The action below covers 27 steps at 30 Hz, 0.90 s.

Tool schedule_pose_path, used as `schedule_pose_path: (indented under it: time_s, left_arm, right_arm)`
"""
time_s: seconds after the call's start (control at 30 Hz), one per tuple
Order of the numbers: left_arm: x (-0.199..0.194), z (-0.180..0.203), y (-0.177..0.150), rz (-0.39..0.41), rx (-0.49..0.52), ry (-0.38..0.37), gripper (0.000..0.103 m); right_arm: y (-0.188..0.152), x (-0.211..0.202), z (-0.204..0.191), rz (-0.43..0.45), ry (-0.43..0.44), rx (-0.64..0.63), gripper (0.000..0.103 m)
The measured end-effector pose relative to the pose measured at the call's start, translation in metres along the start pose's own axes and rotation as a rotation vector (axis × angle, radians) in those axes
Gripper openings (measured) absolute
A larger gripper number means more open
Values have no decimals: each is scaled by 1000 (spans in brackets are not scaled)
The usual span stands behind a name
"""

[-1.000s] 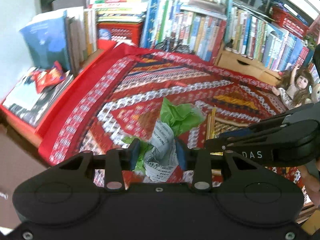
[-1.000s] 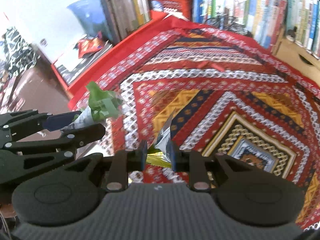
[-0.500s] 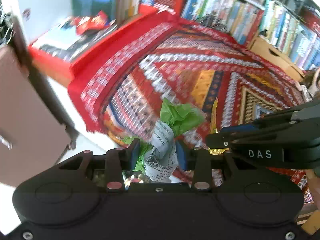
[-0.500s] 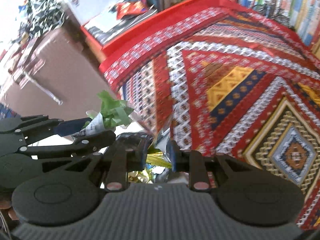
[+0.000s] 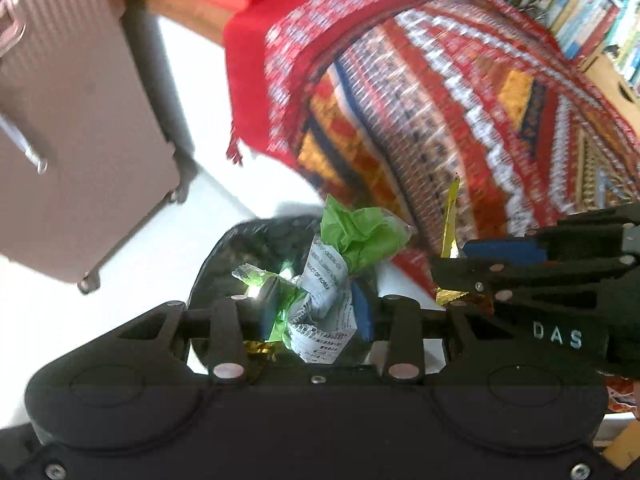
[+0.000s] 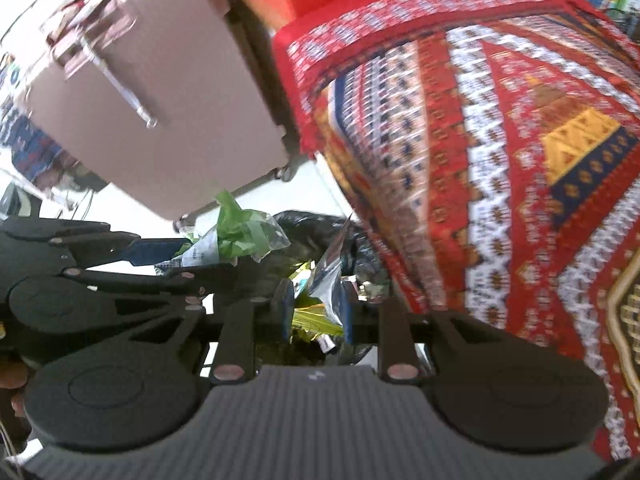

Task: Collect trash
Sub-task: 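Open both tools to drop the wrapper and crane into the bin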

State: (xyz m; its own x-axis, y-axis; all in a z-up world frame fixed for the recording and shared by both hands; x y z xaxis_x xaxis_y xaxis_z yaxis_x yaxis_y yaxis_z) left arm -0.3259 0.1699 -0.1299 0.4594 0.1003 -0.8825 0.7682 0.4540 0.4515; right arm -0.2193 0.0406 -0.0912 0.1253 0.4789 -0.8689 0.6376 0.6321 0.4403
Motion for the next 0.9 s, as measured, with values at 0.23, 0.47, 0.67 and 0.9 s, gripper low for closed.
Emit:
schedule_pose_path:
  time_s: [0.23, 0.47, 0.67, 0.9]
  left_arm:
    - [29, -21, -22, -55, -62, 33, 37]
    - [52, -31, -33, -91, -93, 53, 37]
    - [68, -32, -35, -121, -107, 55, 40]
    - [74, -32, -34, -139, -114, 75, 56]
  right_arm:
    - [-18, 34, -15, -19, 54, -98, 30]
    - [-26, 59, -15, -32, 62, -119, 36]
    - [-25, 64, -13, -11, 68, -119, 51]
    - [-24, 64, -7, 5, 67, -110, 62]
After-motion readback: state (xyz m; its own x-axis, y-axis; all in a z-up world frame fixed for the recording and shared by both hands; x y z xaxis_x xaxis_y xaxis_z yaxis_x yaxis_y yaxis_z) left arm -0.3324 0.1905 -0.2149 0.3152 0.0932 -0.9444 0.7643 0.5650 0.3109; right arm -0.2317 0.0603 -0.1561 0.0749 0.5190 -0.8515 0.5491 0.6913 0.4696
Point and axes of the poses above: each gripper's, at about its wrist camera, not at the fingertips, and x roughly the way its jaws point, z to its right, y to its top, the point moved 2 cm from there along x, roughly the way its jaws point, and after that the axes turned 7 degrees about z, right-handed, at the moved point
